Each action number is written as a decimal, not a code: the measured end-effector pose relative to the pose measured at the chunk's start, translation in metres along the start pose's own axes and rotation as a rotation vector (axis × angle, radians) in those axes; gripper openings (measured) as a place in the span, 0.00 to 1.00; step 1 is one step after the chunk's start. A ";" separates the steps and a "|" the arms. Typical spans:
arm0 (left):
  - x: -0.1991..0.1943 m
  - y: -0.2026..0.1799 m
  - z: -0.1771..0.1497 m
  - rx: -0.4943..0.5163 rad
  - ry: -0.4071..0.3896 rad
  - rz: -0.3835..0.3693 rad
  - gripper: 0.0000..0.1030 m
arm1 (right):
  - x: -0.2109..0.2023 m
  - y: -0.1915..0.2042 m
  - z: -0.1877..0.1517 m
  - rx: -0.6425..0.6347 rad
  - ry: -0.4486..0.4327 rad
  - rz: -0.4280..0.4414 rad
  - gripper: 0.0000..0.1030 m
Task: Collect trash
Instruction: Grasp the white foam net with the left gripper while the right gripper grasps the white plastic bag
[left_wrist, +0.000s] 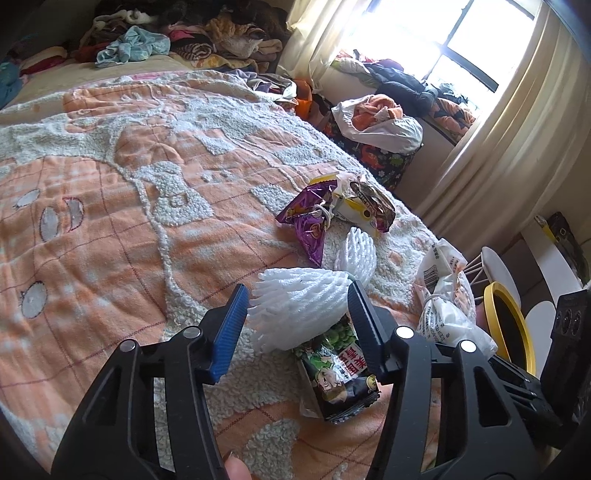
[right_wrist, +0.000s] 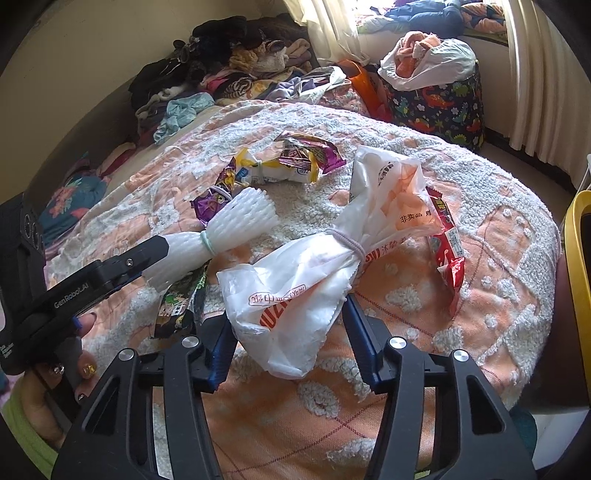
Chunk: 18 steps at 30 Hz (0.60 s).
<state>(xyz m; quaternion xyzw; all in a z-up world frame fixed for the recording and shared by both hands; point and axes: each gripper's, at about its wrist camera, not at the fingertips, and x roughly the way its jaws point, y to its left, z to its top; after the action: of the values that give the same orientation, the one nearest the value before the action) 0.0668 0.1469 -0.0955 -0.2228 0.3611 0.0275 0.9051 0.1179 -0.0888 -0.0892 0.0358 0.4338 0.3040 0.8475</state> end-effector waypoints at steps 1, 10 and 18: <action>0.000 -0.001 -0.001 0.002 0.001 -0.002 0.44 | -0.001 0.000 0.000 -0.003 -0.002 0.000 0.50; 0.001 -0.010 -0.002 0.039 0.009 -0.024 0.11 | -0.013 0.002 -0.004 -0.040 -0.038 0.031 0.46; -0.012 -0.028 0.000 0.089 -0.032 -0.056 0.06 | -0.033 -0.001 -0.008 -0.062 -0.078 0.055 0.46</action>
<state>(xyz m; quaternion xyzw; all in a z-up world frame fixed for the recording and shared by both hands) 0.0642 0.1230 -0.0768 -0.1920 0.3409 -0.0102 0.9202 0.0982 -0.1092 -0.0706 0.0333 0.3895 0.3389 0.8558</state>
